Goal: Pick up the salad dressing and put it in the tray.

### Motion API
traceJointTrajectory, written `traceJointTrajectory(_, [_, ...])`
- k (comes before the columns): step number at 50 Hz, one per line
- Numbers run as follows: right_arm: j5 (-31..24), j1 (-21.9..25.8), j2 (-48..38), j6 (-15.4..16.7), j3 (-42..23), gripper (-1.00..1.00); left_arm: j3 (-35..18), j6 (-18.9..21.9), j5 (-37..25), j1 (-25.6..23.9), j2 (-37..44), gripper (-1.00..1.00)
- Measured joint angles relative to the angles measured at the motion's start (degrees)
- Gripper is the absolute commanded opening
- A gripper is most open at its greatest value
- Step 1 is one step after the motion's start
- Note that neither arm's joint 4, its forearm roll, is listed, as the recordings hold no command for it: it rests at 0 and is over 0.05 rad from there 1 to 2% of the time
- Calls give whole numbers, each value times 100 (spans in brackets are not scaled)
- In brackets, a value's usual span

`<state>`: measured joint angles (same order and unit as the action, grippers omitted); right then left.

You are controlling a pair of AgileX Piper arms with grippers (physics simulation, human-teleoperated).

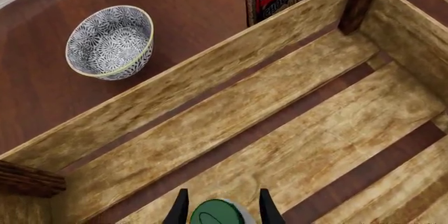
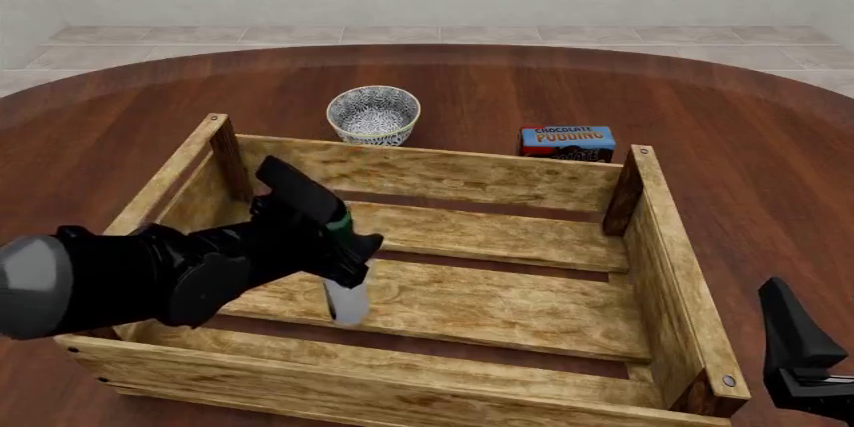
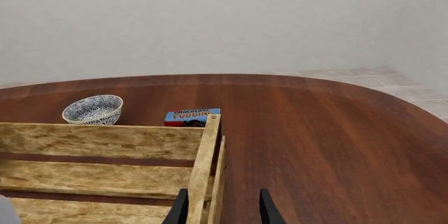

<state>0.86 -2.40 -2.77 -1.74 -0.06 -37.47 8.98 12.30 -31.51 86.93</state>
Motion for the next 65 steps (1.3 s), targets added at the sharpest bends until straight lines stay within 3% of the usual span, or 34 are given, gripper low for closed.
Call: traceJointTrajectory(65, [0, -1, 0, 0, 0, 100, -130, 208, -281, 69, -204, 100])
